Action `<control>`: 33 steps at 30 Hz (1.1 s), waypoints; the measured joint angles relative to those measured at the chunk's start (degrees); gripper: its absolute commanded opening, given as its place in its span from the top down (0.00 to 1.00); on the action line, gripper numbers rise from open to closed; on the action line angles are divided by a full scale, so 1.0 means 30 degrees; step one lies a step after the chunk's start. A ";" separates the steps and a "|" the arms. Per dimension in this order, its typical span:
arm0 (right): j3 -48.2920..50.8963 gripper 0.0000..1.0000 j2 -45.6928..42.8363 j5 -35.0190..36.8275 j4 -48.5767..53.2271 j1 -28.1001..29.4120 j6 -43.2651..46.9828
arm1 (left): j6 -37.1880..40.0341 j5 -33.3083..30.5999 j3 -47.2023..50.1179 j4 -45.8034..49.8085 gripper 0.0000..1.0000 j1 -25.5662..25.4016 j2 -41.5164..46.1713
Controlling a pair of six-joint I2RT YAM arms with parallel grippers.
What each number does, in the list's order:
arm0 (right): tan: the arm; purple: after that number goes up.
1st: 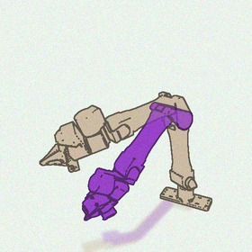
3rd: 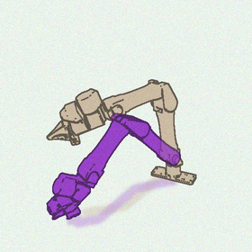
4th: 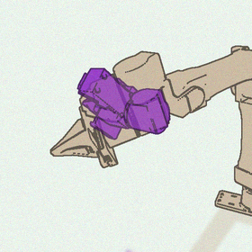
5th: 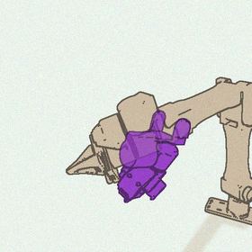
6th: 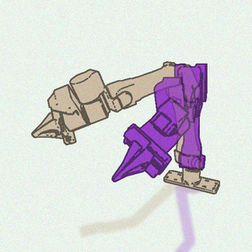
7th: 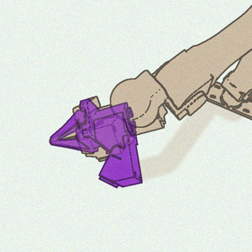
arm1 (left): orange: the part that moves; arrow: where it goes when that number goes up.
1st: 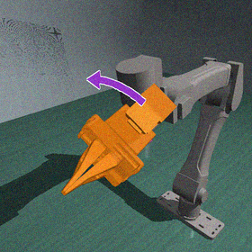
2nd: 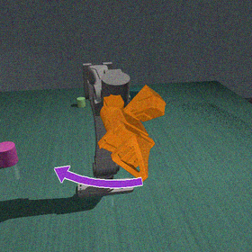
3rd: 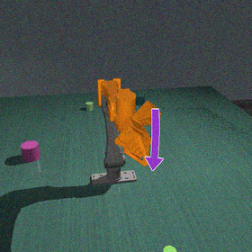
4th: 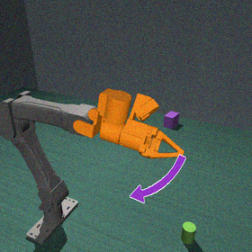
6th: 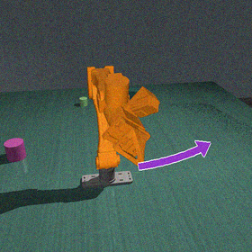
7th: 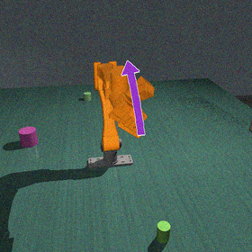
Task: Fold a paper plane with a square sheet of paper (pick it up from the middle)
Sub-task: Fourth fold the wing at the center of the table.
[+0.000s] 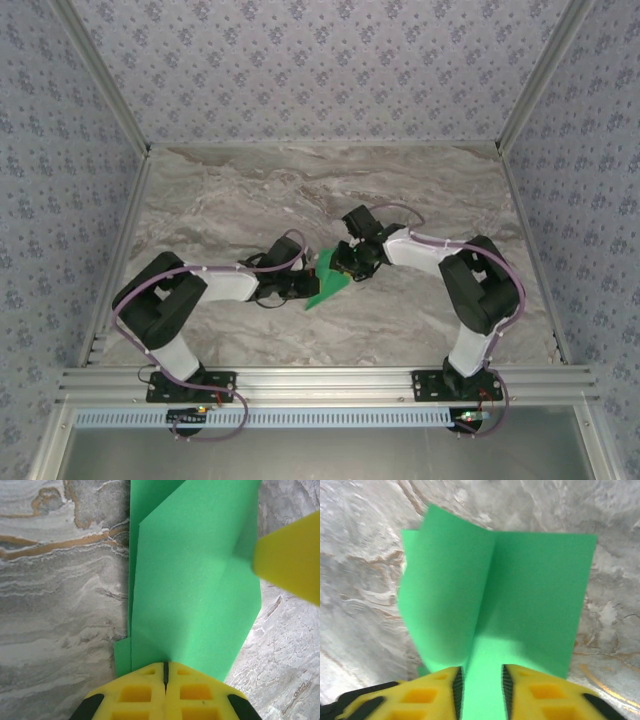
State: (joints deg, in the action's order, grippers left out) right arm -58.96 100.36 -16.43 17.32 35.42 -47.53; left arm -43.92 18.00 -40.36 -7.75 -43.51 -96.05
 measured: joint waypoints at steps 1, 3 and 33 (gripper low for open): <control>0.0044 0.81 -0.0168 -0.0117 -0.0168 0.0015 0.0262 | 0.0073 0.0007 -0.0087 0.0102 1.00 0.0000 -0.0029; 0.0189 0.85 -0.0291 -0.0408 -0.0583 0.0117 0.0707 | 0.0219 0.0029 -0.0160 0.0226 1.00 0.0000 -0.0058; 0.0947 0.98 0.2484 -0.5588 -0.4211 -0.3395 0.4743 | 0.0852 0.0109 -0.0452 0.0976 1.00 -0.0007 -0.0153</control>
State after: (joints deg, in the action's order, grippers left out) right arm -56.12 107.81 -33.19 4.69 25.23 -33.30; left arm -41.36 18.33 -41.71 -4.82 -43.53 -96.51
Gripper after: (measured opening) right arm 0.066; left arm 0.053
